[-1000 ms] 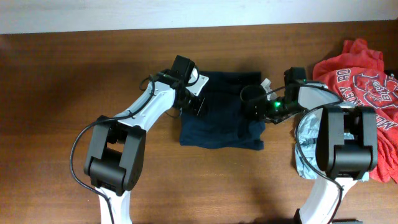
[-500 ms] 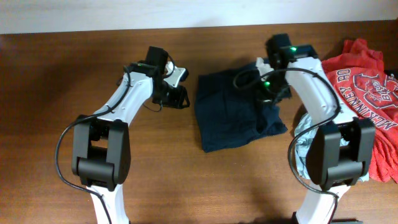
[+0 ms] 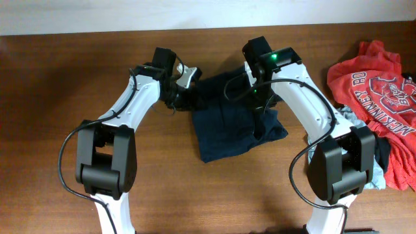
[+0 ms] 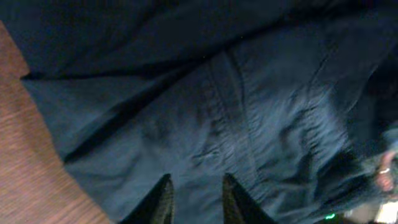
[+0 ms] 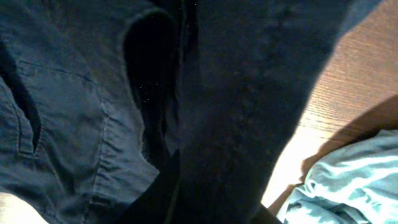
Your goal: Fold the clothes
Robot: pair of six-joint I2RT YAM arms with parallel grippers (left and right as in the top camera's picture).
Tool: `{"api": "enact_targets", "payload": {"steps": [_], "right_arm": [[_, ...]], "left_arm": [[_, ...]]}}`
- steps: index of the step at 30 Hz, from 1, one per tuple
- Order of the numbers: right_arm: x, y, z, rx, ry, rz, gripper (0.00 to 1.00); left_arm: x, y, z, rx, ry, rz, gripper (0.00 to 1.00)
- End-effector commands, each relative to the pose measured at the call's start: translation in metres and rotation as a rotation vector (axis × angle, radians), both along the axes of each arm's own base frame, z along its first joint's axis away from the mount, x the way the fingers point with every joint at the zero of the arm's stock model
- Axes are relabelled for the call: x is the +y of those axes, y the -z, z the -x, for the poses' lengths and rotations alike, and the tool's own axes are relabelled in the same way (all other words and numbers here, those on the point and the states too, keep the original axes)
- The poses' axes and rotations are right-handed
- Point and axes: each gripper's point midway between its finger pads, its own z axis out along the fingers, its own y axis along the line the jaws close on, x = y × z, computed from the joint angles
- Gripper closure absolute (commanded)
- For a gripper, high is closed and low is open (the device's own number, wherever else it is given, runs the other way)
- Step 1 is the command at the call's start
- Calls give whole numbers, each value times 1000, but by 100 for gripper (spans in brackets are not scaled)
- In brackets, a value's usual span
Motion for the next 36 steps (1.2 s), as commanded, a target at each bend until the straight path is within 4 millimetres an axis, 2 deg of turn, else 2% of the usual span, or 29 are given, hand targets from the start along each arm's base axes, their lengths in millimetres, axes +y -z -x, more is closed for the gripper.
{"api": "enact_targets", "payload": {"steps": [1, 2, 4, 7, 10, 13, 17, 19, 21, 26, 33, 36], "right_arm": [[0, -14, -5, -42, 77, -17, 85], [1, -13, -5, -39, 96, -29, 85], [1, -13, -5, -40, 134, -34, 85], [3, -12, -6, -40, 151, -45, 83], [6, -9, -6, -33, 149, -58, 84], [6, -9, -7, -33, 148, -58, 84], [6, -9, -6, -33, 148, -58, 84], [10, -9, -5, -25, 142, -75, 84], [21, -9, -5, -14, 119, -130, 84], [56, -13, 0, -5, -6, -236, 84], [113, -16, 13, -47, -146, -266, 83], [127, -18, 15, -64, -169, -278, 82]], "left_arm": [[-27, -19, 0, 123, -73, 157, 95], [-33, -23, 1, 147, -83, 183, 99], [-47, -29, 6, 196, -93, 223, 99], [-62, -26, 17, 224, -82, 202, 99], [-62, -8, 21, 239, -131, 112, 99], [-53, 18, 17, 229, -174, 20, 100], [-47, 41, 12, 215, -194, -19, 99], [-49, 61, 12, 241, -203, -26, 99], [-52, 84, 16, 277, -196, -32, 99], [-65, 103, 26, 359, -154, 46, 100], [-66, 103, 24, 349, -152, 52, 100], [-66, 103, 24, 349, -152, 52, 100]]}}
